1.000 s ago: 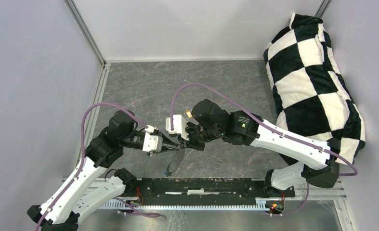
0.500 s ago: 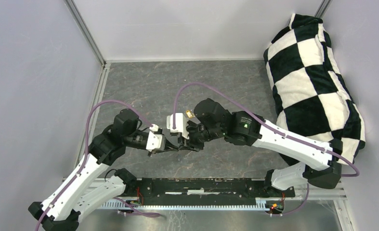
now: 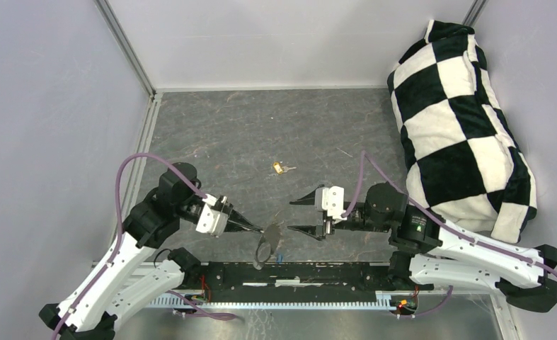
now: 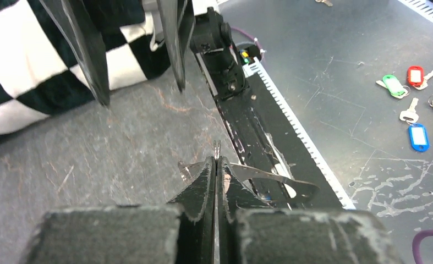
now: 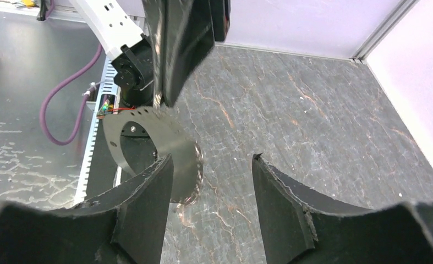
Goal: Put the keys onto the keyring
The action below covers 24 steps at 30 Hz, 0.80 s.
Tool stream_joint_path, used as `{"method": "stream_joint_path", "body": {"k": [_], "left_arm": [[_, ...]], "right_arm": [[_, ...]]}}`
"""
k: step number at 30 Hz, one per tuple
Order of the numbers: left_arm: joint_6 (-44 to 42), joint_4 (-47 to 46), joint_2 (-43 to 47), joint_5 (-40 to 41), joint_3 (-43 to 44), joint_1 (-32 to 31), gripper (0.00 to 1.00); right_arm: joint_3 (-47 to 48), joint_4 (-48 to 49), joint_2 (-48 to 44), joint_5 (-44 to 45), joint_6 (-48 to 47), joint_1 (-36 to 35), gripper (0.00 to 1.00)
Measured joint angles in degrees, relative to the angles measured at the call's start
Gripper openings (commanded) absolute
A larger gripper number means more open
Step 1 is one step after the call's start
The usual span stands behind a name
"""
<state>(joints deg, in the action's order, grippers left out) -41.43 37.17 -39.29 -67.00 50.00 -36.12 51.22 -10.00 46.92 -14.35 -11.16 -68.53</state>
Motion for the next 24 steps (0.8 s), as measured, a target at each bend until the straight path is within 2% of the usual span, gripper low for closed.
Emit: {"method": "stream_joint_path", "body": {"k": [8,15,18,24], "left_arm": [[-0.22,-2.95,0.44,-4.9,0.94,0.0,0.02],[-3.08,-3.1,0.92,-6.47,0.96,0.0,0.02],[-4.92,-3.1,0.92,-7.13,1.07,0.0,0.02],[-9.11,-3.08,0.94,-9.25,2.45,0.0,0.02]], "right_arm": [[-9.22,10.56,-4.0,-0.13,0.92,0.02,0.57],[-10.23,16.92,-3.93,-7.54,0.79,0.0,0.57],[-10.34,17.44,-3.65,-8.94,0.55,0.0,0.6],[-10.88,19.15,-3.82,-10.23,-0.74,0.0,0.6]]}}
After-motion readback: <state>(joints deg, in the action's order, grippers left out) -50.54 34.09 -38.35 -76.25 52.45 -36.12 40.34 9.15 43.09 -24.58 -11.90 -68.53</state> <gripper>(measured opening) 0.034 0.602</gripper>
